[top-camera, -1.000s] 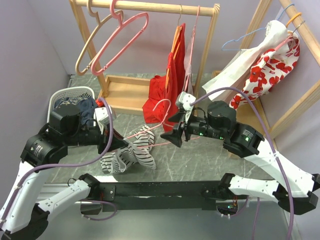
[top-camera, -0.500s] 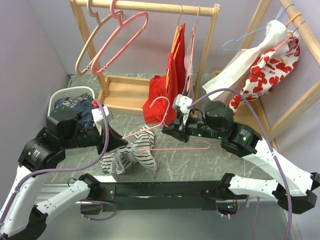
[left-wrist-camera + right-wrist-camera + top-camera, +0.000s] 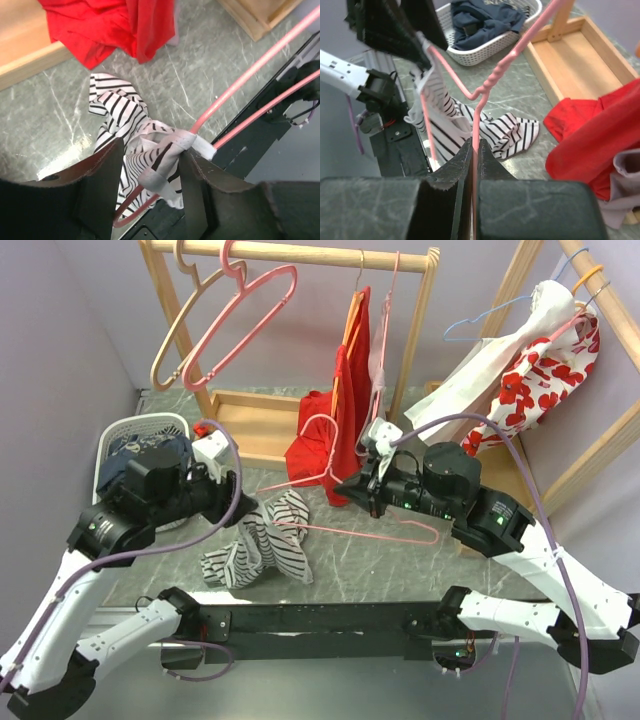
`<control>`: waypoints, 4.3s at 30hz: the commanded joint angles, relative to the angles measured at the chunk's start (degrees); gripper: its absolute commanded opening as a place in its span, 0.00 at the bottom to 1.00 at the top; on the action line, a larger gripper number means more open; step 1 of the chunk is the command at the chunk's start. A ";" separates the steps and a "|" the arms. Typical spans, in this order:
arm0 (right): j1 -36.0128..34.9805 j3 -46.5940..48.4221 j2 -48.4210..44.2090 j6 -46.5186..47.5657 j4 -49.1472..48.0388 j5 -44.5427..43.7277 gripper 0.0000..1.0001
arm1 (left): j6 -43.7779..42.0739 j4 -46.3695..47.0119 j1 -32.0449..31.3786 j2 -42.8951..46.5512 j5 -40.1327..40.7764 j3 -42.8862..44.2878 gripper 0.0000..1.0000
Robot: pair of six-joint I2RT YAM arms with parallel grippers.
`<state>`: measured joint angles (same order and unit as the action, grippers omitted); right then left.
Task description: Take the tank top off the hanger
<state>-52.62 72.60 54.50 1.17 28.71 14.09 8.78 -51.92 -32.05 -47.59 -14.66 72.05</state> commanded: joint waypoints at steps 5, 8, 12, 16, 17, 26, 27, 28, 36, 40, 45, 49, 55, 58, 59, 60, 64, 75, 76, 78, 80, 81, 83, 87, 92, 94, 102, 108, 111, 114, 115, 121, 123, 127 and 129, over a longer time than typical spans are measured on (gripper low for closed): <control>0.59 -1.05 -0.80 -4.25 -5.95 -5.20 0.00 | 2.91 2.09 0.50 -0.92 8.68 -1.12 0.82; 0.94 -1.05 -0.71 -4.16 -5.95 -5.03 0.00 | 3.09 2.09 0.59 -0.57 8.94 -1.12 0.86; 1.64 -1.14 -0.89 -4.24 -5.42 -6.79 0.00 | 3.70 1.74 0.59 0.22 12.01 -1.56 0.97; 1.99 -0.71 -0.71 -3.55 -4.02 -9.77 0.00 | 4.23 1.30 0.59 1.27 14.48 -1.48 0.97; 2.00 -0.62 -0.80 -3.19 -3.75 -10.39 0.00 | 4.23 1.21 0.59 1.45 14.57 -1.48 0.96; 2.70 -0.44 -1.59 -4.24 -3.04 -8.72 0.00 | 5.11 3.14 0.76 0.04 11.51 -3.32 0.96; 2.79 -0.87 -1.85 -4.42 -4.00 -9.33 0.00 | 5.11 3.49 0.76 -0.13 7.49 -3.76 0.96; 2.79 -0.97 -2.11 -4.77 -4.27 -10.82 0.00 | 5.11 3.84 0.76 -0.04 5.80 -3.93 0.96; 2.70 0.79 1.05 -6.09 -6.81 -18.66 0.00 | 8.62 10.25 0.76 0.13 -3.53 -7.88 0.99; 2.70 0.61 0.96 -6.71 -8.58 -17.16 0.00 | 11.87 16.14 0.76 -0.39 -4.16 -10.61 0.97; 2.70 0.97 -0.36 -6.79 -8.23 -15.76 0.00 | 17.85 24.05 0.68 0.83 10.76 -14.30 0.82; 2.70 1.05 -1.24 -6.88 -8.14 -14.27 0.00 | 18.47 24.76 0.68 0.75 16.39 -15.27 0.85; 2.61 0.53 -1.42 -7.41 -9.11 -14.26 0.00 | 19.26 29.59 0.76 1.01 15.18 -18.08 0.71; 2.61 0.70 -1.06 -7.41 -9.02 -14.26 0.00 | 18.74 30.13 0.76 -0.21 11.15 -18.09 0.33; 2.70 0.88 -0.89 -7.32 -8.67 -14.70 0.00 | 18.47 29.25 0.68 -1.00 10.70 -17.83 0.23; 2.70 0.88 -0.80 -7.41 -8.58 -15.40 0.00 | 18.30 28.81 0.68 -1.10 10.70 -17.74 0.05; 2.70 0.88 0.16 -7.15 -7.44 -18.91 0.00 | 17.59 27.23 0.68 0.39 17.44 -17.30 0.01; 2.70 0.97 0.87 -6.97 -3.66 -20.24 0.00 | 17.06 21.25 1.82 2.77 39.43 -11.23 0.01; 2.61 0.88 0.70 -6.97 -3.66 -19.80 0.00 | 17.59 20.29 2.25 2.16 41.01 -10.97 0.01; 2.70 0.88 0.70 -6.79 -3.22 -19.80 0.00 | 17.77 19.93 3.22 1.72 42.53 -10.70 0.01; 2.70 0.79 0.35 -6.79 -3.22 -19.71 0.00 | 17.06 20.02 4.89 0.66 39.37 -10.62 0.01; 2.70 0.62 0.26 -6.88 -3.48 -19.80 0.00 | 17.24 20.02 4.98 0.14 38.74 -11.05 0.01; 2.70 0.61 -0.44 -6.97 -3.57 -21.55 0.00 | 18.46 17.93 5.25 -2.14 37.07 -11.58 0.01; 2.79 0.88 -1.85 -6.62 -3.49 -25.42 0.00 | 19.79 9.93 5.33 -7.77 30.77 -10.98 0.01; 2.70 2.29 -2.73 -4.95 -3.39 -28.85 0.00 | 20.40 1.56 5.25 -15.07 26.78 -11.58 0.01; 2.70 1.85 -3.17 -4.86 -4.71 -28.85 0.00 | 20.67 1.82 4.90 -15.95 26.44 -13.34 0.01; 2.79 1.23 -3.35 -5.21 -5.24 -30.00 0.00 | 18.74 3.40 2.53 -21.38 15.20 -12.10 0.59; 2.79 1.14 -3.61 -5.74 -5.07 -29.73 0.00 | 18.12 6.83 -1.16 -33.68 12.27 -13.51 0.83; 2.79 0.79 -4.14 -5.92 -4.98 -29.38 0.00 | 18.12 7.89 -1.61 -38.95 14.38 -12.82 0.84; 2.79 0.53 -4.40 -5.74 -4.63 -29.64 0.00 | 17.94 8.68 -1.78 -41.96 14.48 -11.50 0.90; 2.79 0.53 -4.40 -5.57 -4.37 -29.73 0.00 | 18.03 9.03 -1.78 -42.31 14.48 -11.49 0.91; 2.79 0.18 -5.02 -5.39 -4.89 -30.35 0.00 | 19.52 11.75 -2.66 -46.09 17.55 -11.32 0.96; 2.96 0.00 -5.02 -5.30 -5.15 -30.08 0.00 | 20.75 13.33 -4.23 -47.84 18.60 -12.02 0.95; 2.88 0.09 -4.41 -5.21 -5.16 -29.73 0.00 | 24.88 16.14 -6.79 -50.75 22.47 -12.11 0.99; 2.96 -0.17 -4.40 -5.21 -5.24 -29.47 0.00 | 27.25 18.16 -7.67 -52.07 22.57 -12.99 0.99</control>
<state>-50.19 72.18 50.59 -4.60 26.59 -15.20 30.57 -41.19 -37.76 -96.07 6.17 59.48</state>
